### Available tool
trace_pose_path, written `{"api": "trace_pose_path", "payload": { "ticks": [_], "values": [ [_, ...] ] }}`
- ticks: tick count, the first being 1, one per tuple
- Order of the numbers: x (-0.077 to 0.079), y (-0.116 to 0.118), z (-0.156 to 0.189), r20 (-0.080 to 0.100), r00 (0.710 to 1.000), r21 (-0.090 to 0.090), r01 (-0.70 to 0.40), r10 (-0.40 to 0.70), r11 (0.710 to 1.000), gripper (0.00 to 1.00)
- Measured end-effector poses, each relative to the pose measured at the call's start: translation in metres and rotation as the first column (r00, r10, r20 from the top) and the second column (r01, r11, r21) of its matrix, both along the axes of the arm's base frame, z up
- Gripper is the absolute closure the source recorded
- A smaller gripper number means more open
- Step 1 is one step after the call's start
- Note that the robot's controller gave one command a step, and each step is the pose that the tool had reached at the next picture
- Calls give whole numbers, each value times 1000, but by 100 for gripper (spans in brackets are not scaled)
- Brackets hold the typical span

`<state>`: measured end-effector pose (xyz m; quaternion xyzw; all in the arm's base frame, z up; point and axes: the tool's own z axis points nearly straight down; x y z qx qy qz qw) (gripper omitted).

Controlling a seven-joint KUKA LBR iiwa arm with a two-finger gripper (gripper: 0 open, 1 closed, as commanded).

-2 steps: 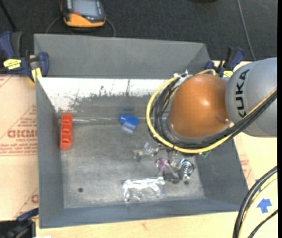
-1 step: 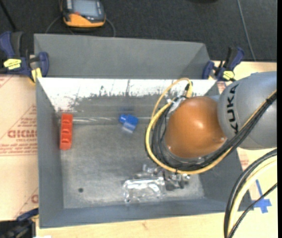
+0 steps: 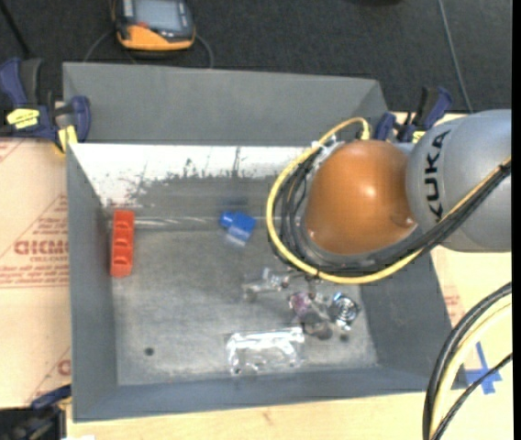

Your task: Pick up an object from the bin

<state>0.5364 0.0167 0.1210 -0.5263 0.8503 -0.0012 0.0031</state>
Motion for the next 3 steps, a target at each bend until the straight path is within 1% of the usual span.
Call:
{"api": "trace_pose_path", "payload": {
  "ticks": [1,2,3],
  "values": [
    [36,-63,-43,-2,936,-3,-352,352,936,0],
    [36,-60,-42,-2,936,0,-351,351,936,100],
    [-22,-118,-25,-9,921,-2,-390,389,921,100]
  ]
}}
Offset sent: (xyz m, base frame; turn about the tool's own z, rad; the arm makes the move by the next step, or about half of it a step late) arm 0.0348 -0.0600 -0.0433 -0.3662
